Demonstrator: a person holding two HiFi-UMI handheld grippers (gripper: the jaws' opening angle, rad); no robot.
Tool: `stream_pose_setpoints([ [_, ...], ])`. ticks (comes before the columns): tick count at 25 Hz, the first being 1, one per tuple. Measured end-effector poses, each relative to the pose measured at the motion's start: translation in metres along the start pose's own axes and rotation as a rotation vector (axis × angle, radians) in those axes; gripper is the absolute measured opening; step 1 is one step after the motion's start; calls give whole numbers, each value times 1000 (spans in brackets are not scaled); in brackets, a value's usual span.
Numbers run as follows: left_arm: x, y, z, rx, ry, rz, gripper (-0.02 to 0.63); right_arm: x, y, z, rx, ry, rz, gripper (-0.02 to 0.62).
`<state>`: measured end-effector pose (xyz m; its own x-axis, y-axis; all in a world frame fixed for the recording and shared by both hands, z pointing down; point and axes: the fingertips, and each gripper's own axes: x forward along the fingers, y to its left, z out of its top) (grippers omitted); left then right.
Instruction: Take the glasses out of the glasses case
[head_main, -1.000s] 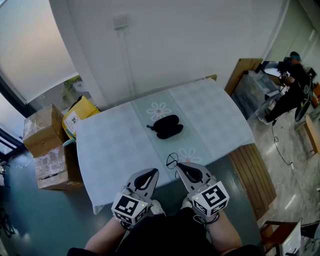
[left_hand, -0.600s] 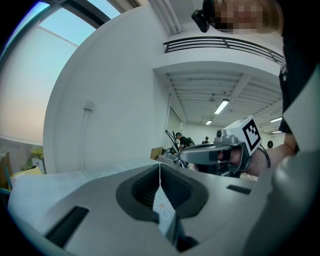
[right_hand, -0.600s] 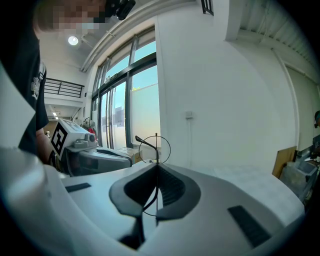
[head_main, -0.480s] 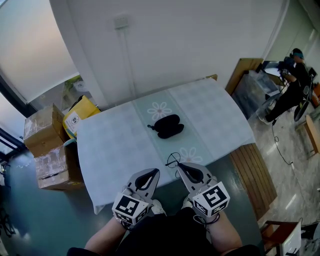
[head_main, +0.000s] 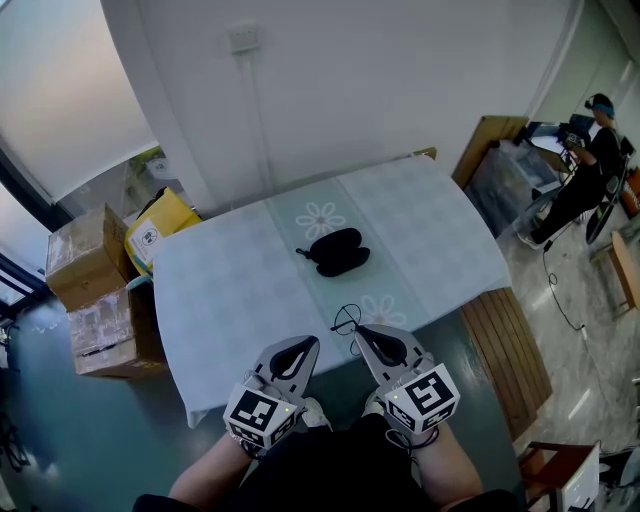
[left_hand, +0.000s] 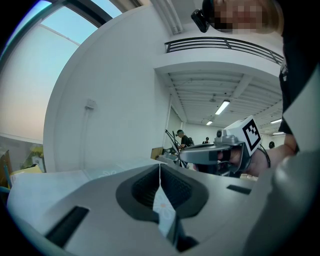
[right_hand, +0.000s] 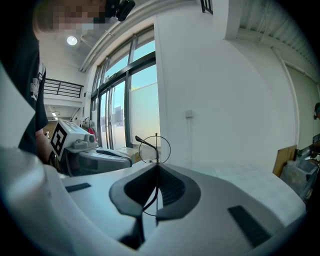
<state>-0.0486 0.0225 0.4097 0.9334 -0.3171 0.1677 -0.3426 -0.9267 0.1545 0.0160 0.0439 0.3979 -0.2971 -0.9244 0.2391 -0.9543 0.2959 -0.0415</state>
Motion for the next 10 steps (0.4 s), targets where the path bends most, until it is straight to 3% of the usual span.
stream_pose_setpoints([
  [10,3,11,-1,-2,2,-1,31,11,-3,0,4,4,-2,23],
])
